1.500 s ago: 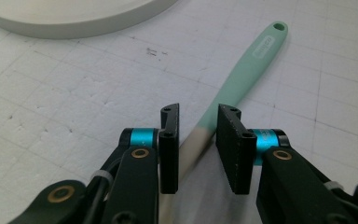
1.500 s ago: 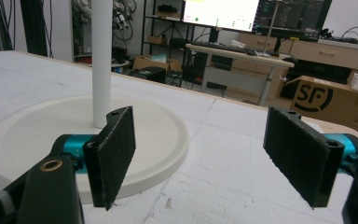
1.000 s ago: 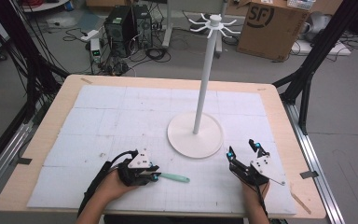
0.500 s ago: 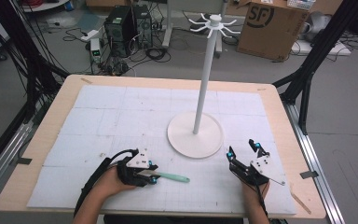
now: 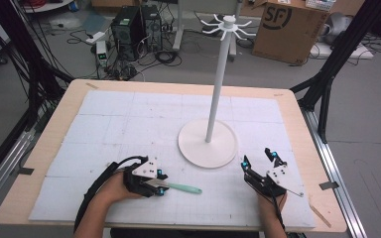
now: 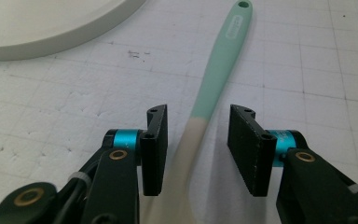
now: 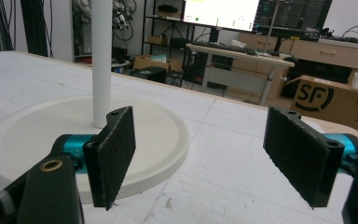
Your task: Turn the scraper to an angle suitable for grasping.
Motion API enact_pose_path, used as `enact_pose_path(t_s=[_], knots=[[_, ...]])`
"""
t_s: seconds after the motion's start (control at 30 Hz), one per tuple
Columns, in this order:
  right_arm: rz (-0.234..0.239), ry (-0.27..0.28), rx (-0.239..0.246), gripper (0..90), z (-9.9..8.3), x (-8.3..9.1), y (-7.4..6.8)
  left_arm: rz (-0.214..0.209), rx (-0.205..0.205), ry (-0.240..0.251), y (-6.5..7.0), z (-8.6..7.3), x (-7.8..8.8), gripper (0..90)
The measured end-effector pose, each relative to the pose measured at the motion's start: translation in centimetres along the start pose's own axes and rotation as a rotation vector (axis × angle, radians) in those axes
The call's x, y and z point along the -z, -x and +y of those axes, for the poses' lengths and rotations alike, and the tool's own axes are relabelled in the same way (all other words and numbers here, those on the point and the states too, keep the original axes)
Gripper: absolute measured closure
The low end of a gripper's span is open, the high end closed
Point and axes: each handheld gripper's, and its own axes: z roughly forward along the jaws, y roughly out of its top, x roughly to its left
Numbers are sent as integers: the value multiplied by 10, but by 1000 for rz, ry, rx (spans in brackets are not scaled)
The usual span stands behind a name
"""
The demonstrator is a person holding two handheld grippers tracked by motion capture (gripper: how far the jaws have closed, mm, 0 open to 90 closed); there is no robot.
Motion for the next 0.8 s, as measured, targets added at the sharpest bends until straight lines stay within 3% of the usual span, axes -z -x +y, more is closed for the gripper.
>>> enact_pose_path(t_s=[0.13,0.43,0.6,0.8], knots=[[1,1,-1,247,0,0,0,-35,3,18,-6,-3,0,578],[2,-1,4,247,0,0,0,-55,1,41,-8,-6,-1,586],[2,-1,6,247,0,0,0,-74,6,53,-13,-8,0,748],[2,-1,6,247,0,0,0,-83,21,57,-14,-8,0,775]])
